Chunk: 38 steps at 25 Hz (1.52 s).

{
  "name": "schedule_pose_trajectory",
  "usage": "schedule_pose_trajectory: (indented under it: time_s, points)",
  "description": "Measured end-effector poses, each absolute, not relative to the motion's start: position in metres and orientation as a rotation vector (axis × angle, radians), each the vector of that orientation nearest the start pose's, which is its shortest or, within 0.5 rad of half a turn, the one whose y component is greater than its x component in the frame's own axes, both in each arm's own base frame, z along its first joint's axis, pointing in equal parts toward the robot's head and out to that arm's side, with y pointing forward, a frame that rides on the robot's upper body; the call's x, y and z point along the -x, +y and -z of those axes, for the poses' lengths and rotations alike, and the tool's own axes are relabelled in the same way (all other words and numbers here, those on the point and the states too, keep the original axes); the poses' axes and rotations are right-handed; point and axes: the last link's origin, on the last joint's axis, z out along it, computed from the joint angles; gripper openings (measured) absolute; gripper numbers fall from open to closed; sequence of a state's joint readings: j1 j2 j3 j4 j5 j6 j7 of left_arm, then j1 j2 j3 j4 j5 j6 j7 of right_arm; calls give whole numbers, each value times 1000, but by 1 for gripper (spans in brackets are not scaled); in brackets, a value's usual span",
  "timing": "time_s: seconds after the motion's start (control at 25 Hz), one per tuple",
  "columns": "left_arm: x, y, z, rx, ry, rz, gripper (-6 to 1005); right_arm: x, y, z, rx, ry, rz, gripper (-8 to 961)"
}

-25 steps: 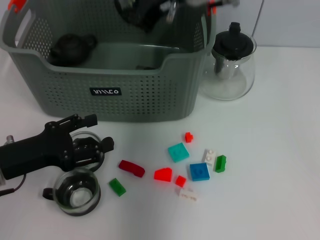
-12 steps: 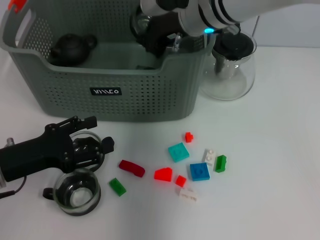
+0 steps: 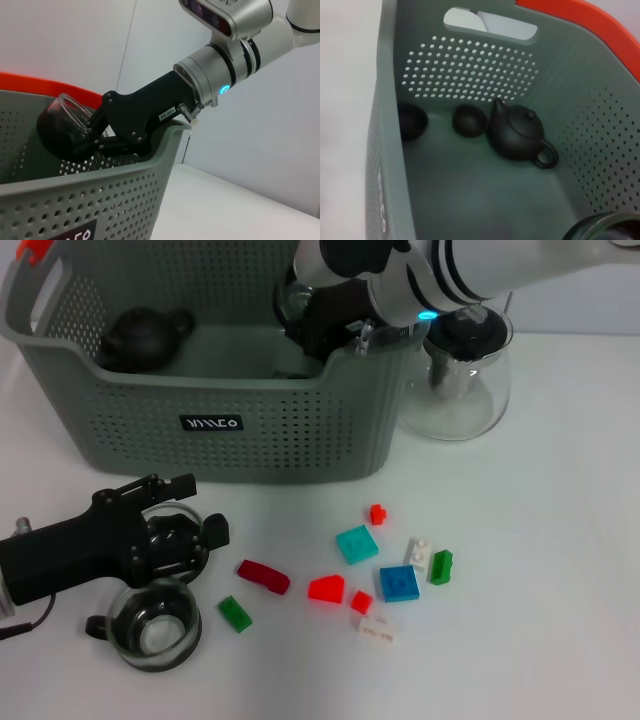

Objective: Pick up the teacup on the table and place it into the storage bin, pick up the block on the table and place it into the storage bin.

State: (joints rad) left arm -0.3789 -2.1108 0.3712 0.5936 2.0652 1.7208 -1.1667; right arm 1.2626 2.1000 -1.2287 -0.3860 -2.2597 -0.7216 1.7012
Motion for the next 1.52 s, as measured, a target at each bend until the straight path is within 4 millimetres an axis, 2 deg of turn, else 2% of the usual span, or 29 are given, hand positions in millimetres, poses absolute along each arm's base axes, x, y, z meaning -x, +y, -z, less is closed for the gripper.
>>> schedule_pose_trajectory:
  time_s: [0.56,0.76,0.88,1.04,1.24,1.32,1.52]
  points:
    - [309,268,-9,2519,-664,906,843,-64,477,85,2627,-12,97,91]
    - [309,268,-9,2519,-664,907,843,-63,478,82,2624,0,87,334]
    - [309,268,-11,2521,-661,908,843,-57,478,75,2618,-5,48,405]
    - [310,268,-15,2507,-660,921,844,-41,474,52,2603,-31,-79,486]
    - [309,267,-17,2505,-656,928,844,-23,451,16,2634,-32,-343,537]
    - [309,267,-17,2508,-655,932,844,-22,437,0,2652,-33,-447,557]
    - [308,265,-20,2519,-643,947,844,-41,399,-33,2712,-46,-641,771]
